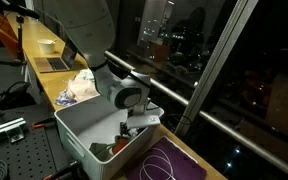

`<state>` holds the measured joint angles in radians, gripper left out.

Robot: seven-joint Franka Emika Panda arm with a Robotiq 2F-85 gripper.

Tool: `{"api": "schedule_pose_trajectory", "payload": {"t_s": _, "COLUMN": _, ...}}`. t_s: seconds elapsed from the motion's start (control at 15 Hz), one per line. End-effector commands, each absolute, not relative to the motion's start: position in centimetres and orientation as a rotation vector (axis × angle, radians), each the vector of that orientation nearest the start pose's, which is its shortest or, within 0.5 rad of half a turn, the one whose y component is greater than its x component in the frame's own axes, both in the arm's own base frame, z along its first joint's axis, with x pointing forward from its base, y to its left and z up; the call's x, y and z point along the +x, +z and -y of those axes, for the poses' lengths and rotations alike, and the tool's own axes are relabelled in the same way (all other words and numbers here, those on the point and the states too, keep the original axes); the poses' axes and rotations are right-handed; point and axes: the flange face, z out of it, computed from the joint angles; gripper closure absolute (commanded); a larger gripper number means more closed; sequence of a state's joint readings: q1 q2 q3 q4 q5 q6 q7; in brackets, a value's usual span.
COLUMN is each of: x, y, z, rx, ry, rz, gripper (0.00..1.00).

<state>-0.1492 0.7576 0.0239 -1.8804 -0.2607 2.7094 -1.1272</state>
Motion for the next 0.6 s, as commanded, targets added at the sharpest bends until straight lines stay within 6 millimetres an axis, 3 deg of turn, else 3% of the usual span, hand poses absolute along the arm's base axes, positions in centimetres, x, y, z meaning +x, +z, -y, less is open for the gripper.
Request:
{"api": "schedule_pose_trajectory", "payload": {"t_s": 0.0, "x": 61.7, "y": 11.0, "z": 7.5, "rx": -2.668, "ry": -0.001, "rz": 1.851, "gripper": 0.94}}
{"api": "schedule_pose_trajectory", "payload": {"t_s": 0.13, "x": 61.1, "y": 12.0, "z": 7.5, "rx": -2.671, "ry": -0.008, "rz": 1.834, "gripper": 1.00}}
{"api": "schedule_pose_trajectory", "payload": {"t_s": 0.4, "x": 58.8, "y": 14.8, "z": 7.9, "rx": -2.684, "ry": -0.001, "rz": 1.836, "gripper": 1.00}}
{"api": "schedule_pose_trajectory", "payload": {"t_s": 0.53, "x": 57.6, "y": 17.7, "z": 8.8, "rx": -2.709, "ry": -0.010, "rz": 1.846, "gripper": 1.00}}
